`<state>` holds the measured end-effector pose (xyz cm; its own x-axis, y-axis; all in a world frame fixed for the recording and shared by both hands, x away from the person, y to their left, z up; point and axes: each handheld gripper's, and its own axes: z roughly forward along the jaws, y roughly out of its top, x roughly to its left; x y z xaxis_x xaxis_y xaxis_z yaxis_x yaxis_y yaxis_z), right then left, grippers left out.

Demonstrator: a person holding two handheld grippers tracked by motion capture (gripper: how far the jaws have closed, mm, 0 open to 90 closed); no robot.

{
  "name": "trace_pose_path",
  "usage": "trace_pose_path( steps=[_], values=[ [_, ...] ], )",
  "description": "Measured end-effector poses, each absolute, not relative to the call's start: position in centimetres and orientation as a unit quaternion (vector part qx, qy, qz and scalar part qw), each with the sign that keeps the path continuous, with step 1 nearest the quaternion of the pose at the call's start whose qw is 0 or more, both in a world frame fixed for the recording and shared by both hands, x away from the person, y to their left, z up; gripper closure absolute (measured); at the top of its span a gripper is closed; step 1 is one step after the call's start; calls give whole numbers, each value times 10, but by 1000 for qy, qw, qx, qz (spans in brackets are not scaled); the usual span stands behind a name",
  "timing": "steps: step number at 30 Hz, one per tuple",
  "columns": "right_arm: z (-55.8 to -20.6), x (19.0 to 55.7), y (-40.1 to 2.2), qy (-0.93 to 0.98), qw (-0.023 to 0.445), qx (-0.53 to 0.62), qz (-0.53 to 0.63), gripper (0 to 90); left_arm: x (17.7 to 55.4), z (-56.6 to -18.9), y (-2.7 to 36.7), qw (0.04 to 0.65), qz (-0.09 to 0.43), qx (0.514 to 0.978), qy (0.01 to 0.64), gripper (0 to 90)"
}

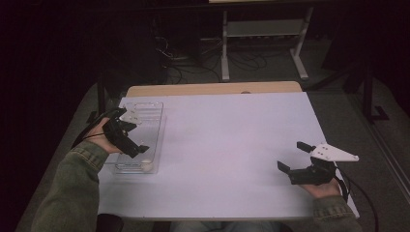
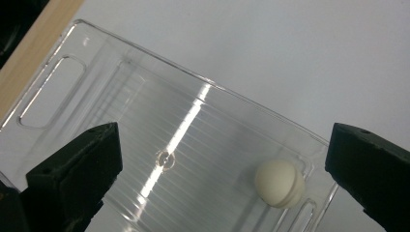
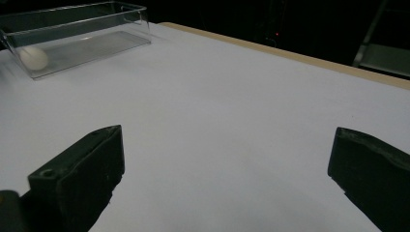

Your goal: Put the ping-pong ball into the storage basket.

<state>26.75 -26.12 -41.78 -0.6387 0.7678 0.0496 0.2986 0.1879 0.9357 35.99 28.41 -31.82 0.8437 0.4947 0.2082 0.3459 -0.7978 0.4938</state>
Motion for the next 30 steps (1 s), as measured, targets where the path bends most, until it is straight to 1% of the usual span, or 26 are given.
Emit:
trace_pose_path(
  steps=[11, 15, 22, 30],
  values=[
    [-418, 267, -262, 738, 225, 362, 523, 0, 352, -317, 295, 261, 188, 916, 239, 0],
    [-418, 268, -262, 737, 226, 363, 523, 0, 350, -321, 300, 266, 193, 911, 249, 0],
    [-418, 267, -262, 737, 226, 362, 524, 0, 343, -322, 308, 318, 193, 890, 262, 0],
    [-418, 267, -262, 737, 226, 362, 524, 0, 337, -325, 316, 340, 202, 876, 277, 0]
  ],
)
